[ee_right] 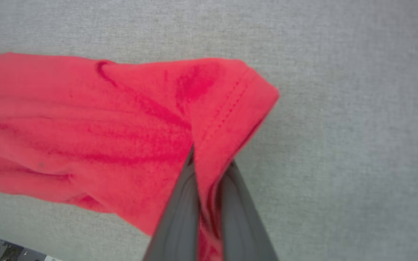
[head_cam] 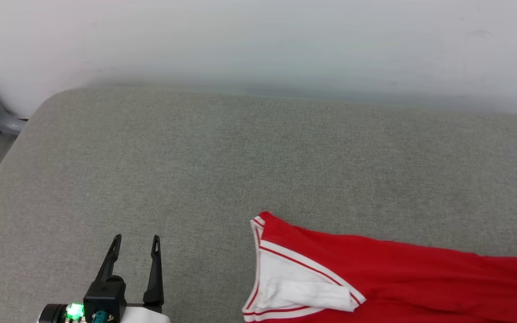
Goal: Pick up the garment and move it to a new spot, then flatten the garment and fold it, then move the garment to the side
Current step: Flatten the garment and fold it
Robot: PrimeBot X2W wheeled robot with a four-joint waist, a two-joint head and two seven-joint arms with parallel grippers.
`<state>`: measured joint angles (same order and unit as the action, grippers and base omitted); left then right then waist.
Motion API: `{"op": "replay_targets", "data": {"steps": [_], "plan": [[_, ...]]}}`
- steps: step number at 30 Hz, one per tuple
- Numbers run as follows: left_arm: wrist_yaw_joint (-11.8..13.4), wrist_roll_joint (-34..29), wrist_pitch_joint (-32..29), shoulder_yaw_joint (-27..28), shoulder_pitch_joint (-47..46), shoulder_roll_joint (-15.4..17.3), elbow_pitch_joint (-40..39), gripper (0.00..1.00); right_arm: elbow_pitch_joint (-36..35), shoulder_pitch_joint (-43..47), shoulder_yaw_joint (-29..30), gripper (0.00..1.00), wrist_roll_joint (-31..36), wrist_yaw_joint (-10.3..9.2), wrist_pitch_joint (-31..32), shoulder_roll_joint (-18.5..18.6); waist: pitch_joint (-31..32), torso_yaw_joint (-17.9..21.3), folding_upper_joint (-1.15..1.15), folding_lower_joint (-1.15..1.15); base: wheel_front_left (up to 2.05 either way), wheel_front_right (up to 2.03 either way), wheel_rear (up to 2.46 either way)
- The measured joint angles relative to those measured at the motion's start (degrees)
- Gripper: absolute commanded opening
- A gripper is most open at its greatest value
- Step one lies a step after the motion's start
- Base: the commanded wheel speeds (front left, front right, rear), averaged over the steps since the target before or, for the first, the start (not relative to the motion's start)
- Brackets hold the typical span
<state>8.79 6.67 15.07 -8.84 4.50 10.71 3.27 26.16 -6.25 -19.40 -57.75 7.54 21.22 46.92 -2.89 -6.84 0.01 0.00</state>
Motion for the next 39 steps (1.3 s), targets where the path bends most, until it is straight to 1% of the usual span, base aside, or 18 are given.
{"op": "replay_targets", "data": {"steps": [3,6,9,13,18,21,25,30,34,39], "plan": [[-0.7,-0.5,0.0,0.5,0.3,-0.4,0.3,1.00,1.6,-0.2,0.3,0.00,0.7,0.00,0.5,1.1,0.6,0.2,0.00,0.00,0.00,0.00,0.00],[-1.1,-1.1,0.0,1.2,0.8,-0.7,0.6,1.00,0.8,-0.1,0.7,0.00,0.3,0.00,1.0,1.2,1.2,0.3,0.00,0.00,0.00,0.00,0.00],[-1.3,-1.5,0.0,1.8,1.3,-0.9,0.8,1.00,-2.4,0.3,1.3,0.00,-1.0,-0.02,1.0,1.0,1.7,0.6,0.00,0.00,0.00,0.00,0.00],[-1.8,-2.0,0.0,2.3,2.2,-1.4,1.1,1.00,-8.6,1.5,1.9,0.00,-3.2,-0.03,2.7,-0.6,2.4,0.9,0.00,0.00,0.00,0.00,0.00],[-2.4,-2.6,0.0,2.6,2.3,-1.8,1.4,1.00,-16.6,1.7,2.4,0.00,-3.8,-0.03,5.4,-3.7,2.8,1.1,0.00,0.00,0.00,0.00,0.00],[-2.8,-3.0,0.0,2.7,2.2,-2.0,1.6,1.00,-20.1,1.4,2.0,0.00,-3.3,-0.03,7.3,-5.6,2.7,1.0,0.00,0.00,0.00,0.00,0.00],[-3.3,-3.6,0.0,2.5,1.9,-2.3,1.8,1.00,-22.8,-1.0,-0.2,0.00,-1.5,-0.03,9.9,-8.6,2.4,0.4,0.00,0.00,0.00,0.00,0.00],[-3.8,-4.0,0.0,2.2,1.0,-2.9,1.9,1.00,-24.0,-5.0,-4.9,0.00,1.1,-0.04,12.2,-13.1,1.7,-0.5,0.00,0.00,0.00,0.00,0.00],[-4.1,-4.2,0.0,2.0,0.7,-3.4,2.1,1.00,-23.3,-9.0,-9.2,0.00,2.9,-0.03,13.1,-15.8,0.9,-1.3,0.00,0.00,0.00,0.00,0.00],[-4.5,-4.4,0.0,1.9,-0.5,-3.7,2.3,1.00,-20.6,-14.7,-15.1,0.00,5.0,-0.03,12.2,-18.9,-0.3,-2.2,0.00,0.00,0.00,0.00,0.00]]}}
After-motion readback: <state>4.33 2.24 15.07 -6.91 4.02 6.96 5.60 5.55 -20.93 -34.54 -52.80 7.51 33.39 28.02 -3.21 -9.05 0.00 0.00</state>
